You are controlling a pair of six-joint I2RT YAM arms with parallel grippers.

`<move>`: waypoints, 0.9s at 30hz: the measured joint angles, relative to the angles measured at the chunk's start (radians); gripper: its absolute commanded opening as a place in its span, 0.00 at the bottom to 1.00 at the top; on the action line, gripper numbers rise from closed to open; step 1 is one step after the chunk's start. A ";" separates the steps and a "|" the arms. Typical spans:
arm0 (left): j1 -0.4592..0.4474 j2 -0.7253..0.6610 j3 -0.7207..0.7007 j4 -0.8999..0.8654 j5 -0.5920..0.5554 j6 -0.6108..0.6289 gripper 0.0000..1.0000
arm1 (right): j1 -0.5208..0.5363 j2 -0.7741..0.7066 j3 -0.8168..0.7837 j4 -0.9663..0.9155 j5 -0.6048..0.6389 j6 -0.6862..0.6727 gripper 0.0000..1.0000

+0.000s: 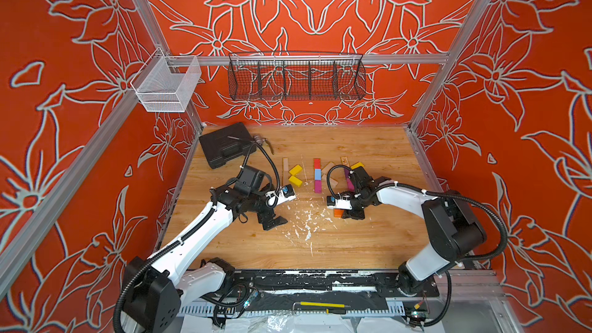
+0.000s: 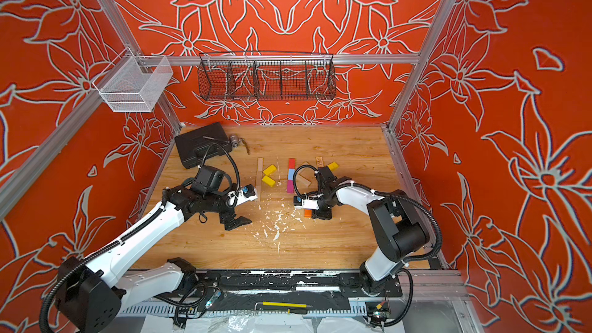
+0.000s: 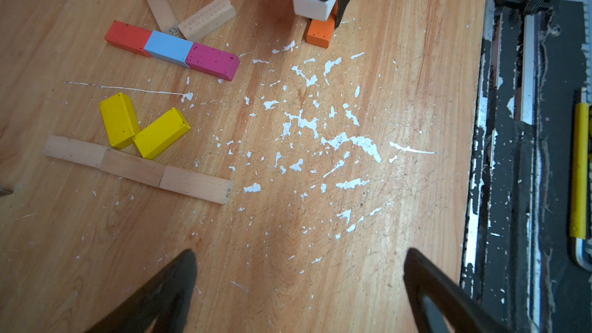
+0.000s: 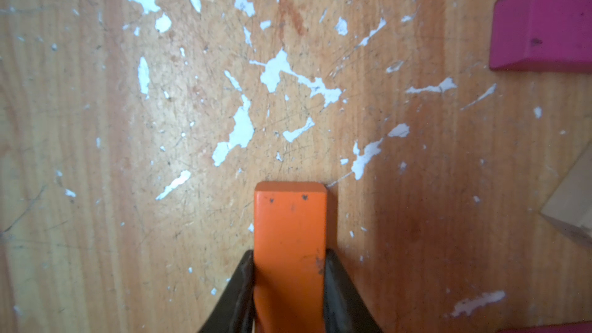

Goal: Assemble the letter k with building blocks
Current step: Pick up the building block from the center of the board.

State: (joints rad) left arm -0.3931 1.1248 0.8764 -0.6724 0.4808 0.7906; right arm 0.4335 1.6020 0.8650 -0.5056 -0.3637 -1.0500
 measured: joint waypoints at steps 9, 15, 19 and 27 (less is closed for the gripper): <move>0.001 0.025 0.074 0.061 0.166 -0.112 0.98 | -0.134 -0.122 0.062 -0.014 0.000 0.027 0.25; 0.001 0.067 0.094 0.133 0.226 -0.220 0.98 | -0.289 -0.141 0.123 -0.013 -0.001 0.047 0.25; 0.001 0.087 0.103 0.151 0.235 -0.266 0.98 | -0.357 -0.096 0.172 -0.018 0.025 0.049 0.25; 0.001 0.087 0.104 0.162 0.248 -0.286 0.98 | -0.422 0.062 0.248 -0.034 0.037 0.047 0.25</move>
State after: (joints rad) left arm -0.3920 1.2114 0.9806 -0.5102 0.7284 0.5045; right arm 0.0116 1.6638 1.1130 -0.5396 -0.3271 -1.0035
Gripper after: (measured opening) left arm 0.978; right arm 0.326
